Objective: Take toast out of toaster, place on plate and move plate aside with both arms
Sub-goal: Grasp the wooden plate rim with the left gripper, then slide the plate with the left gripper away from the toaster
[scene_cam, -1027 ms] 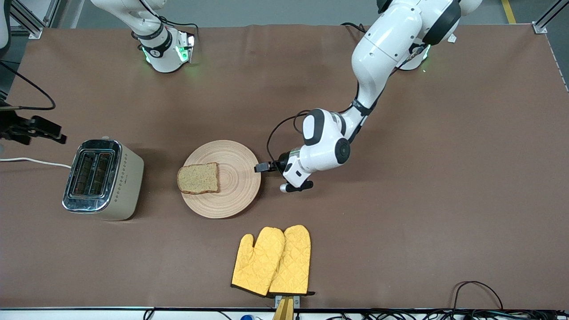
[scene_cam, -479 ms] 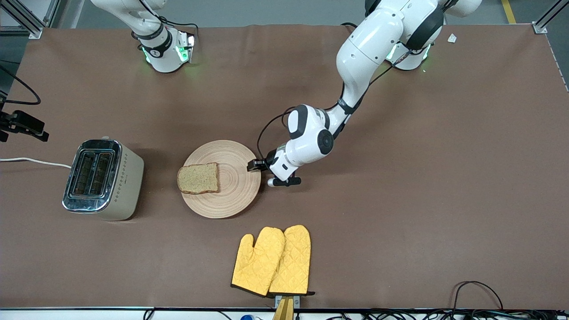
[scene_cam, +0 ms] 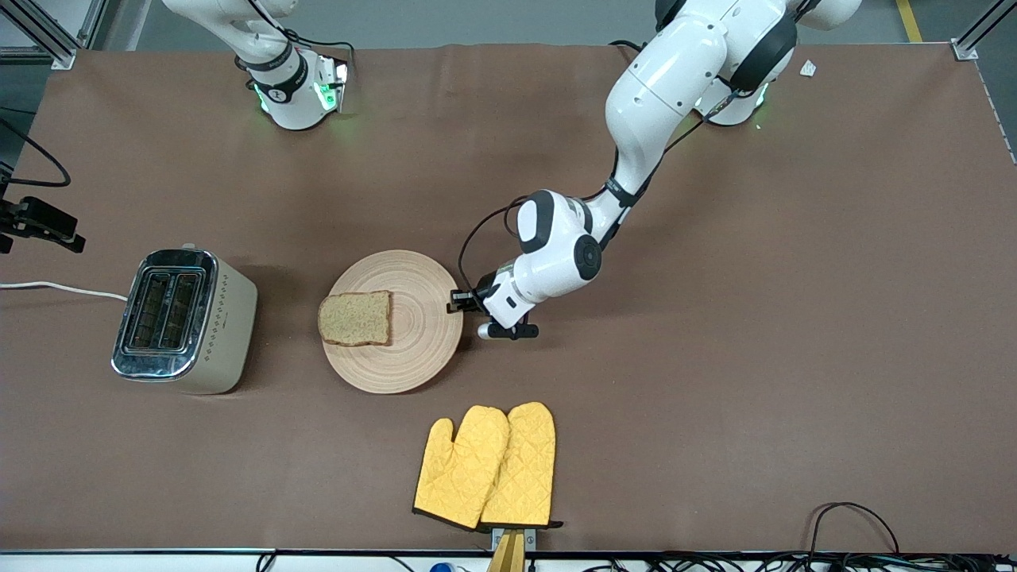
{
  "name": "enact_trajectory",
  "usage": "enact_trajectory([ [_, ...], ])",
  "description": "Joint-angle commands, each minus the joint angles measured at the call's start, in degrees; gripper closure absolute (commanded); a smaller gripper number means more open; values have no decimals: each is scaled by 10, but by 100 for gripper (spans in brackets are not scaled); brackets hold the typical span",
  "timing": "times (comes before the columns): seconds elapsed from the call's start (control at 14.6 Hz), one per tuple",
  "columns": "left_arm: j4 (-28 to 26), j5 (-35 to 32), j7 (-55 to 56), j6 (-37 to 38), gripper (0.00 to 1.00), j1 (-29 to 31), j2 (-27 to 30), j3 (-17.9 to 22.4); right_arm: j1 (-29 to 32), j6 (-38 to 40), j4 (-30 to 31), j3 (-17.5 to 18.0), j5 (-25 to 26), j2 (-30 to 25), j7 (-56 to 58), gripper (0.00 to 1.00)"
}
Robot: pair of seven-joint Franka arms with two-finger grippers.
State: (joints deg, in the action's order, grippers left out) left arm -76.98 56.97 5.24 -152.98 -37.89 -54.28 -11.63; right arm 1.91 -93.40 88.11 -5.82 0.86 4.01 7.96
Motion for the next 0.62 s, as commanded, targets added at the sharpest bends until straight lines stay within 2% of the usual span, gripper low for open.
enact_trajectory([
  [0.0,-4,11,-3,0,97,39,24,-29,28,12,5,6,-25,-2,11,0],
  [0.27,-39,5,-34,91,97,110,99,-38,28,15,4,7,-29,-3,13,0],
  [0.55,-119,6,-128,223,98,208,185,-38,25,16,4,8,-28,-4,13,0],
])
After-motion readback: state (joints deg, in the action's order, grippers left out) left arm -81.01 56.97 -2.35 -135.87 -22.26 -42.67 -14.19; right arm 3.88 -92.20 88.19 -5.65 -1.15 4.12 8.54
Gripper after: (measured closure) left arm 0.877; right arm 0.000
